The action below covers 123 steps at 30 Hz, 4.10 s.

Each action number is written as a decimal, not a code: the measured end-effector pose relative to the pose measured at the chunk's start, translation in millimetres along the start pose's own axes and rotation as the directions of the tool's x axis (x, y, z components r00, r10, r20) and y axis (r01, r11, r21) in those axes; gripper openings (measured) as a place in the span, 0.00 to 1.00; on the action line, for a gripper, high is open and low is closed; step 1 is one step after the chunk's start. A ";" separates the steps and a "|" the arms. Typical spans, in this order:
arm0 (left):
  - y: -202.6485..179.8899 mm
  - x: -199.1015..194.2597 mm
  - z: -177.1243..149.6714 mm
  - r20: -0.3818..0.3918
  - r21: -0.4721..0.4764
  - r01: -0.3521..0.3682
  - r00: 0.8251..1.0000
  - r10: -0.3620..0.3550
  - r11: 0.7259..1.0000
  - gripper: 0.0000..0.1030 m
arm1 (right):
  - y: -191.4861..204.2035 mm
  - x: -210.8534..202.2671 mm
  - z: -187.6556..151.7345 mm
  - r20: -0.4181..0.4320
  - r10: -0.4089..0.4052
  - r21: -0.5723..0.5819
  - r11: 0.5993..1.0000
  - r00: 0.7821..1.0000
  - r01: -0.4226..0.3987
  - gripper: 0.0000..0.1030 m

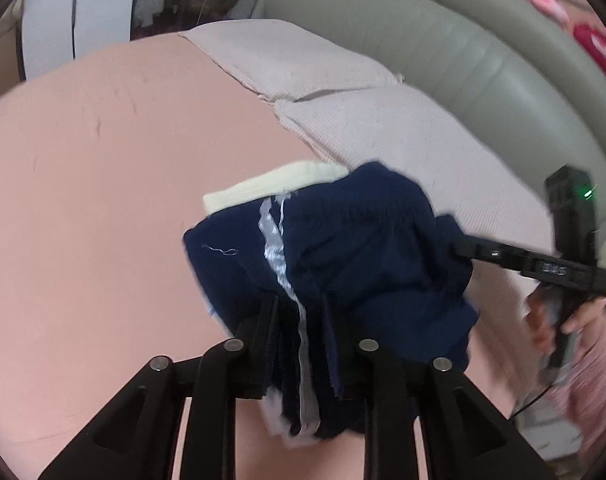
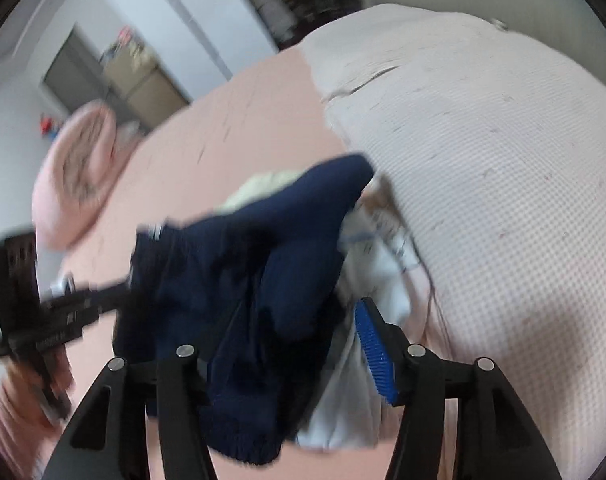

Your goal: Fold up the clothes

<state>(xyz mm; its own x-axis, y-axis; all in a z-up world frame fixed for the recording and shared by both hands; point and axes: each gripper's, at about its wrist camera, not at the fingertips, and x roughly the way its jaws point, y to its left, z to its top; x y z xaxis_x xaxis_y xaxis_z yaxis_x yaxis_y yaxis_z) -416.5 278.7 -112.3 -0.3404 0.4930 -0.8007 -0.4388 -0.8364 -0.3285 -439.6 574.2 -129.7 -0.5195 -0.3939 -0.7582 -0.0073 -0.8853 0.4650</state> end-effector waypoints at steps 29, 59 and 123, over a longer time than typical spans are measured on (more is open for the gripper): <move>-61.3 39.0 53.1 0.047 0.252 -0.082 0.996 0.072 0.964 0.36 | 61.5 37.9 -46.4 -0.097 -0.151 -0.343 0.933 0.984 0.109 0.37; -32.2 -25.0 4.5 -0.023 0.151 -0.035 0.999 0.038 0.988 0.79 | 94.8 -42.5 -50.8 0.132 -0.247 -0.249 0.929 0.960 0.273 0.68; 7.0 -404.8 -340.3 0.229 -0.489 -0.508 0.710 0.666 0.709 0.86 | 404.6 -197.2 -357.3 0.189 -0.088 -0.433 0.886 0.978 0.164 1.00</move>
<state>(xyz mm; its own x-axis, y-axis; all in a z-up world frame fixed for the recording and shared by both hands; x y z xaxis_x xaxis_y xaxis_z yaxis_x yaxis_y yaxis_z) 1.2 -8.2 39.0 -0.7240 -0.1524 -0.6727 0.2683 -0.9607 -0.0711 -34.8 205.4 44.7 -0.6686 -0.2604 -0.6965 0.2786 -0.9562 0.0901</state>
